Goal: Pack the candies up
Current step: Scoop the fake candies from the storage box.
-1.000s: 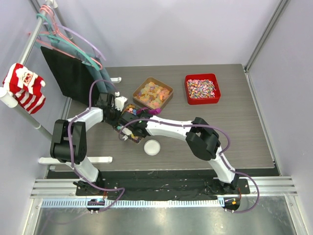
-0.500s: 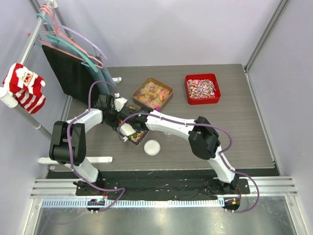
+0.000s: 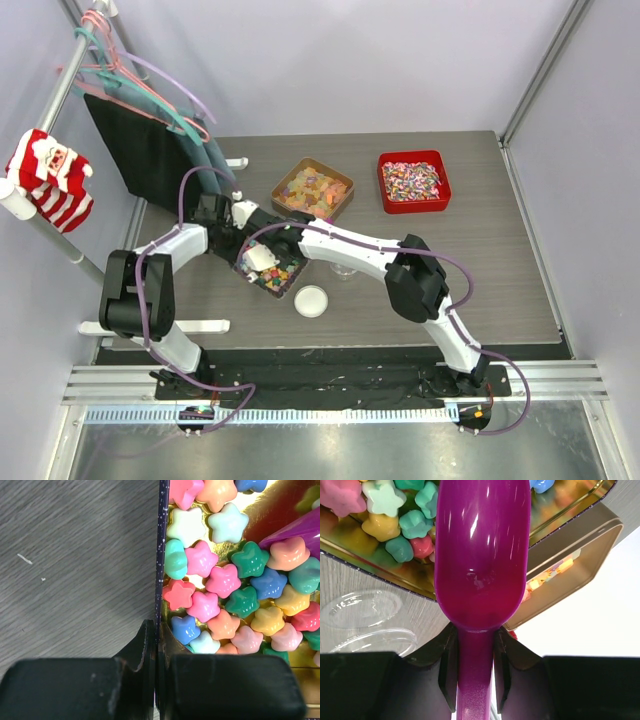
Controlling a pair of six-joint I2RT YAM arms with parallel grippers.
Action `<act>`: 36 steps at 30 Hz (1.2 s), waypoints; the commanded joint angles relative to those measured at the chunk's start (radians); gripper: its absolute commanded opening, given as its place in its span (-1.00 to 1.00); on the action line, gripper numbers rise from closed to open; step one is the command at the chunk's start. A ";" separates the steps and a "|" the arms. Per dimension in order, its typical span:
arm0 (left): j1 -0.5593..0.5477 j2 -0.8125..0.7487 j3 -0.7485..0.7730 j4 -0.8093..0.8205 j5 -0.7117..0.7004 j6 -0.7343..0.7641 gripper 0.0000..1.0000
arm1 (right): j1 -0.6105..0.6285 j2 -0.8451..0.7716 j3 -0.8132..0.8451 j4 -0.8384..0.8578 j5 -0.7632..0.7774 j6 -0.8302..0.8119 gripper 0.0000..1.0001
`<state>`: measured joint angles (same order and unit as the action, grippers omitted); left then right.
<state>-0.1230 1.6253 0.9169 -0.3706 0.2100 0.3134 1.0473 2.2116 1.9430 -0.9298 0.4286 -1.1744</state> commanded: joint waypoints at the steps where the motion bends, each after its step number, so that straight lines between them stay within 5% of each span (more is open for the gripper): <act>1: -0.001 -0.068 0.013 0.081 0.104 -0.031 -1.00 | 0.023 0.077 -0.013 -0.057 -0.143 0.025 -0.98; 15: 0.000 -0.068 0.005 0.087 0.123 -0.039 -1.00 | 0.046 0.161 0.137 -0.161 -0.205 0.123 -0.98; 36: 0.000 -0.077 -0.010 0.094 0.097 -0.059 -1.00 | -0.027 0.091 0.139 0.011 -0.416 0.506 -0.98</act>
<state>-0.1223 1.6089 0.8928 -0.3634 0.2424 0.3019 1.0378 2.3489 2.1090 -0.9833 0.1181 -0.7918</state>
